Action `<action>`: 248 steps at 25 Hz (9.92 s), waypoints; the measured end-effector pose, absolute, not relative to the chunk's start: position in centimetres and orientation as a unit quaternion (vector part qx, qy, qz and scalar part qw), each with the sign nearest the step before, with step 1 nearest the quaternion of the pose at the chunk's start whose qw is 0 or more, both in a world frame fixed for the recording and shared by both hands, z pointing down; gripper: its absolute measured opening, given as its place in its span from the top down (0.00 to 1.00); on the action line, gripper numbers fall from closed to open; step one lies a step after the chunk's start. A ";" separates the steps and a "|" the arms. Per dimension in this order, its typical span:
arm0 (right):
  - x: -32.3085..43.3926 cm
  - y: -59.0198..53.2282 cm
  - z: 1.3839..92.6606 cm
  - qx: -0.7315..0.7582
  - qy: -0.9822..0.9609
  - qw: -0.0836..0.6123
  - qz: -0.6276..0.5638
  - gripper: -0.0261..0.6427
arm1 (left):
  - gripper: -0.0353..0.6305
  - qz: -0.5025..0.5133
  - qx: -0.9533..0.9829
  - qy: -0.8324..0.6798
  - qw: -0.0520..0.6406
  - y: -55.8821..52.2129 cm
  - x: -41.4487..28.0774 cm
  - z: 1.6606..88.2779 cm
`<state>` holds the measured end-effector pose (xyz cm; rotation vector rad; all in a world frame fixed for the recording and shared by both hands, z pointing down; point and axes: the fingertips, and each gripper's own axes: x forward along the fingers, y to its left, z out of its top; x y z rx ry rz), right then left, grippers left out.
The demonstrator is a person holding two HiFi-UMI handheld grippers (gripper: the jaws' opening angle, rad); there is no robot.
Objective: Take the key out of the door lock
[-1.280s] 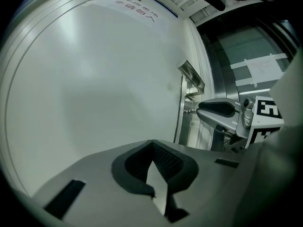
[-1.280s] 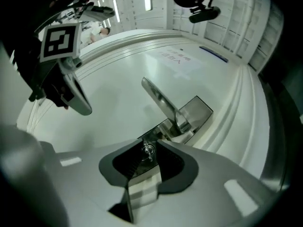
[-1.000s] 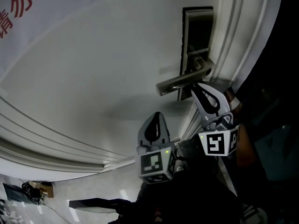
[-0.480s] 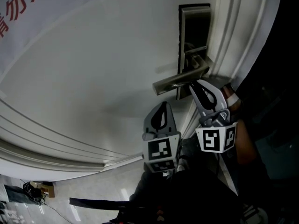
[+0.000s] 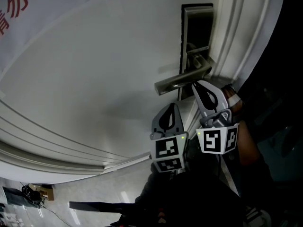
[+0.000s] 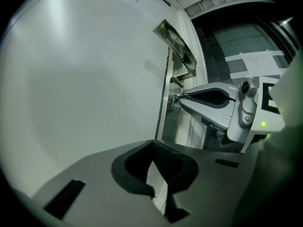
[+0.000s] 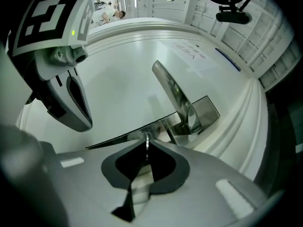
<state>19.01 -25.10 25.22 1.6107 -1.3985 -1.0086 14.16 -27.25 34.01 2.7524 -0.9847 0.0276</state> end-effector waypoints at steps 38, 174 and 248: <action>19.0 -24.9 25.7 0.557 -0.500 0.482 -0.455 0.94 | 0.95 0.015 0.932 -0.333 0.140 -27.2 14.5 34.4; 18.7 -23.6 25.9 0.526 -0.456 0.540 -0.474 0.94 | 0.95 -0.008 0.937 -0.317 0.144 -27.6 14.0 33.2; 18.8 -23.0 26.1 0.526 -0.454 0.533 -0.483 0.94 | 0.95 -0.006 0.936 -0.319 0.147 -26.8 14.3 33.6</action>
